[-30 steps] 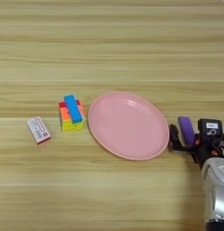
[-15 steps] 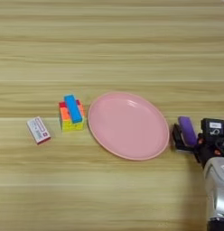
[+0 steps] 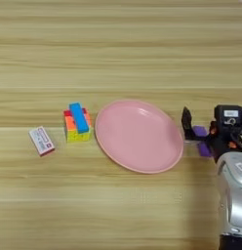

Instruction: Move the objects on the table

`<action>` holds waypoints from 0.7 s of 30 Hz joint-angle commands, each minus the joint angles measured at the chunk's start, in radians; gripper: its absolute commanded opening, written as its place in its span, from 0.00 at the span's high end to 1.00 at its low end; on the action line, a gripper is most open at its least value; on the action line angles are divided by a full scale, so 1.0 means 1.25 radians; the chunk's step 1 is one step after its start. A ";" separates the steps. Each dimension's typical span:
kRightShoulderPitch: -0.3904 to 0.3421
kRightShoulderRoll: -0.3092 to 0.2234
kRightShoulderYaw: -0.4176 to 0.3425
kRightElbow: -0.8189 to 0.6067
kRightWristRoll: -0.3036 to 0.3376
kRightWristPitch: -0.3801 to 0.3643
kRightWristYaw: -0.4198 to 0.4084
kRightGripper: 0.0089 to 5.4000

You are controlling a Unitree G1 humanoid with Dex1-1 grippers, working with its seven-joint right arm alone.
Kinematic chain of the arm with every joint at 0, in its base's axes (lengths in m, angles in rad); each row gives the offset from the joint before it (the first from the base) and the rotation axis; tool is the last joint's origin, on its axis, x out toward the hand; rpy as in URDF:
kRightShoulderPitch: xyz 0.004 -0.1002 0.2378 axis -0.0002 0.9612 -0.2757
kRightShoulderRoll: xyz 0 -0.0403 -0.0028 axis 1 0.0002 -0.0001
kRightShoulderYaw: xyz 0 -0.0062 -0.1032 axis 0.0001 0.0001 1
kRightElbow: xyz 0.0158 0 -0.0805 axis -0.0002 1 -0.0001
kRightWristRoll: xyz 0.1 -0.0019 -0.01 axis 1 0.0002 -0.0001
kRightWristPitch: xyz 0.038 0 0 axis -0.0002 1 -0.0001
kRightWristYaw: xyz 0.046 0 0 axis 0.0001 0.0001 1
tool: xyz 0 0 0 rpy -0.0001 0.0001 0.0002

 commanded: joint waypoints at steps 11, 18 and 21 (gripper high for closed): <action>-0.031 0.097 0.162 -0.135 -0.027 -0.044 -0.005 0.00; -0.003 0.141 0.208 -0.237 -0.031 -0.022 -0.017 0.00; 0.009 0.154 0.226 -0.284 -0.034 -0.007 -0.022 0.00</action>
